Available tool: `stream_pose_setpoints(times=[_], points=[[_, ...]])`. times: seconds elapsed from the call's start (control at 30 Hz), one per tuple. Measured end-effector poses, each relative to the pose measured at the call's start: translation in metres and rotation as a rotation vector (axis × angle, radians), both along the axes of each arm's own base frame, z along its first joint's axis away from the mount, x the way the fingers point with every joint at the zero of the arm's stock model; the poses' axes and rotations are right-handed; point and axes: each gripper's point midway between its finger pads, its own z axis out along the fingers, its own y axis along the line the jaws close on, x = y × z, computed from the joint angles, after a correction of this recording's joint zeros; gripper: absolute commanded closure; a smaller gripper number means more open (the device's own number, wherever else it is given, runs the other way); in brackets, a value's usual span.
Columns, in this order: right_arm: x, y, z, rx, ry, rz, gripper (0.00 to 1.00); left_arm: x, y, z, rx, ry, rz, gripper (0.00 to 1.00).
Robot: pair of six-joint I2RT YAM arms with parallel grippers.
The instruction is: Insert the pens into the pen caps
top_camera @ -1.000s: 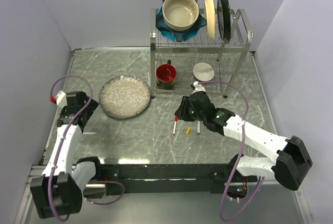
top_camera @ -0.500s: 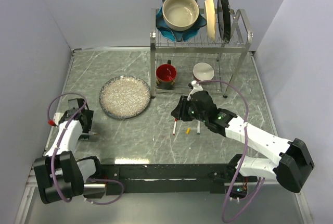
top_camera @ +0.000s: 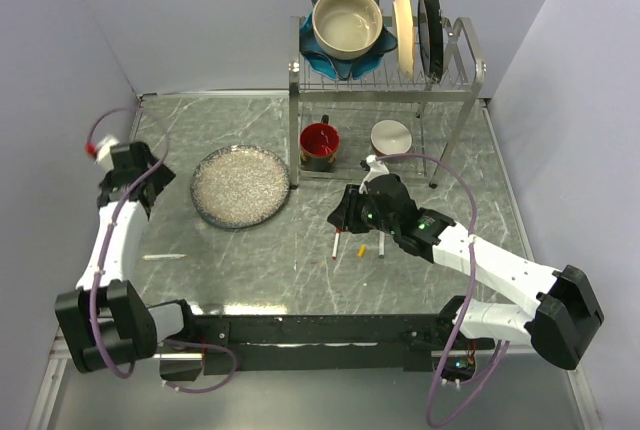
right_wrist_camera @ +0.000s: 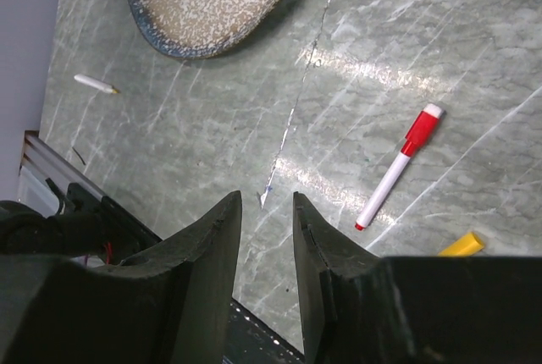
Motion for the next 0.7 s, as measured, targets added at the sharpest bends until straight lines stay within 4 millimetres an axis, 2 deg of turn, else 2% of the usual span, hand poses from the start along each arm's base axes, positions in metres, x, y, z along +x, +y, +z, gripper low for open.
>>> stream_pose_setpoints(times=[0.07, 0.17, 0.23, 0.33, 0.4, 0.47, 0.57, 0.63, 0.7], points=[[0.0, 0.0, -0.001, 0.0, 0.0, 0.0, 0.62, 0.02, -0.018, 0.004, 0.114, 0.022, -0.193, 0.17], [-0.001, -0.001, -0.005, -0.003, 0.003, 0.001, 0.62, 0.03, -0.056, -0.012, 0.246, 0.093, -0.458, 0.21], [-0.001, -0.001, -0.006, -0.003, 0.004, 0.001, 0.62, 0.028, -0.079, -0.027, 0.316, 0.139, -0.63, 0.22], [-0.002, 0.001, -0.004, 0.008, 0.001, 0.011, 0.62, 0.022, -0.089, -0.033, 0.405, 0.143, -0.785, 0.19], [-0.002, 0.004, -0.003, 0.02, -0.001, 0.02, 0.62, 0.024, -0.094, -0.017, 0.473, 0.077, -0.864, 0.14], [-0.004, 0.005, -0.004, 0.031, 0.0, 0.03, 0.62, 0.028, -0.104, 0.013, 0.582, -0.04, -0.979, 0.09], [-0.007, 0.004, -0.007, 0.034, 0.002, 0.033, 0.62, 0.03, -0.119, 0.052, 0.752, -0.175, -1.121, 0.11], [-0.007, 0.003, -0.005, 0.039, -0.004, 0.032, 0.62, 0.03, -0.122, 0.056, 0.848, -0.168, -1.211, 0.12], [-0.008, 0.002, -0.001, 0.049, -0.015, 0.032, 0.62, 0.03, -0.12, 0.045, 0.898, -0.088, -1.298, 0.14]])
